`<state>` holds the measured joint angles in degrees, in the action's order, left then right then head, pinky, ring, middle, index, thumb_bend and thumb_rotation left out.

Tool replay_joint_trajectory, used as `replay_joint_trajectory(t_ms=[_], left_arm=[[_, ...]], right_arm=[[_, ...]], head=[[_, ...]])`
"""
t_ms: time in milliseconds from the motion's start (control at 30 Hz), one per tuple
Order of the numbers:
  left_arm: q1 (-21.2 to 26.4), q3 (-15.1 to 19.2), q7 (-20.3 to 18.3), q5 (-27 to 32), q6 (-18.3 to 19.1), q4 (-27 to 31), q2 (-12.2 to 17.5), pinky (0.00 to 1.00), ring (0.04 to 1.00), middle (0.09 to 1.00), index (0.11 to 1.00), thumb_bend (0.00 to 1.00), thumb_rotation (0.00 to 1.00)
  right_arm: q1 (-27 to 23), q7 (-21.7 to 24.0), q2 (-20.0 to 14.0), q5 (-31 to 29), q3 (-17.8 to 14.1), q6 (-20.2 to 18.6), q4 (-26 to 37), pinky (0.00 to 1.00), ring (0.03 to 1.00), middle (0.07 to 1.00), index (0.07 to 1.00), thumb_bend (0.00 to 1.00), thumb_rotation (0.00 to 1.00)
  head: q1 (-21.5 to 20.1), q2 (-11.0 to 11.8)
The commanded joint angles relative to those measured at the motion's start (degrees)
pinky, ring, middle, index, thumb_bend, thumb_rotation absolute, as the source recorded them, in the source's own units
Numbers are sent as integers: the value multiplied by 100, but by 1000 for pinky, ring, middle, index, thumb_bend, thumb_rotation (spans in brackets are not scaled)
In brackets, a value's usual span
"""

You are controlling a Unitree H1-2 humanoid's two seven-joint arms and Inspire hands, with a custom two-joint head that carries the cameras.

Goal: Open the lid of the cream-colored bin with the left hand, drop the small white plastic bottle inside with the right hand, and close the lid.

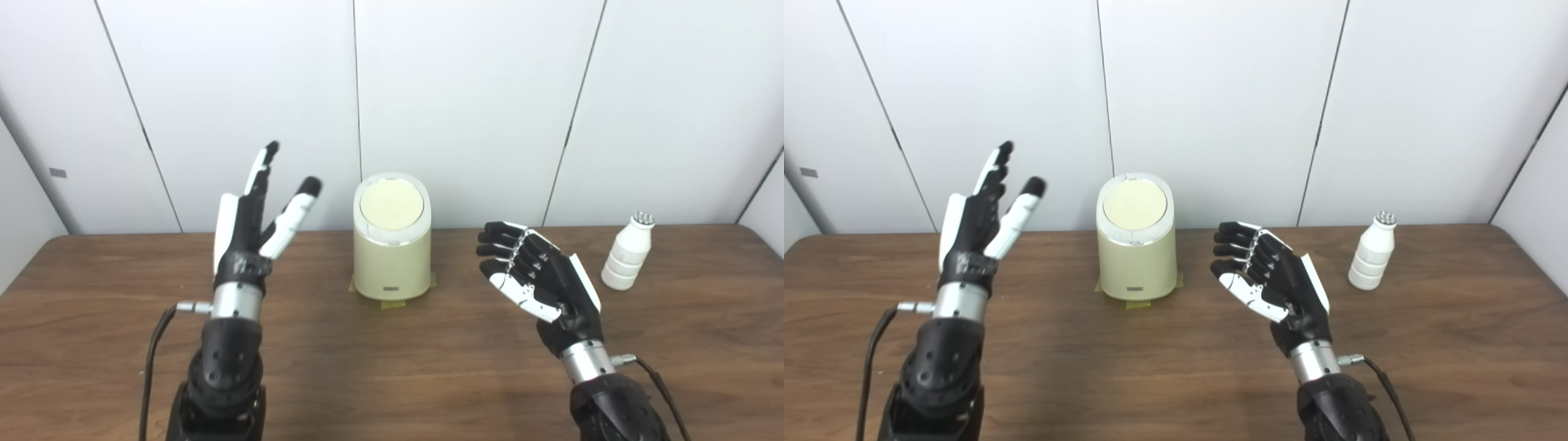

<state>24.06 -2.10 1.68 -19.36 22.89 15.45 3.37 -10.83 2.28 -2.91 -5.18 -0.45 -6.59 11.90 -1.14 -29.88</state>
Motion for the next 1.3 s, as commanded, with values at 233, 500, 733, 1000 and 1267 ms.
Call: replay_joint_trajectory(t_ms=[233,500,733,1000,1267], left_arm=[[1045,-66,-195,-1405,402,-780,-113,1000,1000,1000,1000,846,786],[1617,-61,-393,-2224,401,-1490,-195,1000,1000,1000,1000,856,749],[1824,-52,-500,-2612,402,-1836,-305,1000,1000,1000,1000,851,734],[1971,-211,-458,-2981,401,-2137,-418,1000,1000,1000,1000,885,678],[1961,-296,-312,-3121,401,-2410,-501,1000,1000,1000,1000,923,581]], right_arm=[[-141,17,29,-6,6,92,213,587,665,682,670,284,167],[-157,-13,58,-31,-10,8,202,572,661,680,669,274,157],[-159,-13,73,-44,-25,39,169,569,664,682,671,273,143],[-149,23,56,-102,-34,12,177,608,672,688,679,286,173],[-140,25,56,-101,-36,-36,197,606,669,685,677,287,191]], head=[[20,-27],[33,26],[25,25],[37,29],[38,-5]])
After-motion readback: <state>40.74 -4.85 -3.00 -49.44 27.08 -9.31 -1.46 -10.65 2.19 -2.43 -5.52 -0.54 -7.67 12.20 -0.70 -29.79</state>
